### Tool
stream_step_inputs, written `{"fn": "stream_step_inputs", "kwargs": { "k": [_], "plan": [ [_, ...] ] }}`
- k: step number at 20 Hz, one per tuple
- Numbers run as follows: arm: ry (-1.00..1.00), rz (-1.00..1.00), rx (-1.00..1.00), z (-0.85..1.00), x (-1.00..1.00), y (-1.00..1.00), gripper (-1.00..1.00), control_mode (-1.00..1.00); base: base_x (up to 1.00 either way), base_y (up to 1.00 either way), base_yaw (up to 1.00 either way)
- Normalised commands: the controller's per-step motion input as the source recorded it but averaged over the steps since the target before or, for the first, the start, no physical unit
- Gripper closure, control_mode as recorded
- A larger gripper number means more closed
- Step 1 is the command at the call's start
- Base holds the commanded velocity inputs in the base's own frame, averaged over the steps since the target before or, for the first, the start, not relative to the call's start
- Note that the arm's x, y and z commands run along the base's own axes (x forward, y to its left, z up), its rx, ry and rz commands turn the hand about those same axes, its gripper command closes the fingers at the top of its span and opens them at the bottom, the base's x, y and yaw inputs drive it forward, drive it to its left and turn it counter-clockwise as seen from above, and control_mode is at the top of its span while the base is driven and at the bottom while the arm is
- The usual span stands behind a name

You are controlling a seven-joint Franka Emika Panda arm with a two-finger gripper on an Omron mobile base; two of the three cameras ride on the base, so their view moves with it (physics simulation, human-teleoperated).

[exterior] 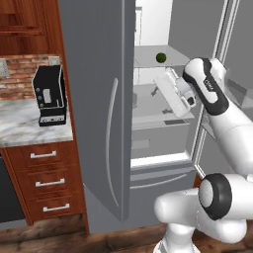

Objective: Open the fridge, remove the pear, lime, and steak, and place them on any counter.

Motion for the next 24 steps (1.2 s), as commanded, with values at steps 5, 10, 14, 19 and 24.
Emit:
{"fn": "stream_step_inputs", "kwargs": {
  "k": [5, 10, 14, 19, 24],
  "plan": [
    [0.01, 0.06, 0.06, -0.46, 0.78, 0.57, -1.00, -1.00, 0.00, 0.00, 0.00],
    [0.00, 0.05, 0.07, -0.33, 0.59, 0.39, -1.00, -1.00, 0.00, 0.00, 0.00],
    [0.00, 0.06, 0.10, -0.15, 0.33, 0.31, -1.00, -1.00, 0.00, 0.00, 0.00],
    [0.00, 0.12, 0.09, -0.01, 0.01, 0.26, -1.00, -1.00, 0.00, 0.00, 0.00],
    [0.00, 0.15, 0.03, 0.00, -0.10, 0.45, -1.00, -1.00, 0.00, 0.00, 0.00]
  ]
}}
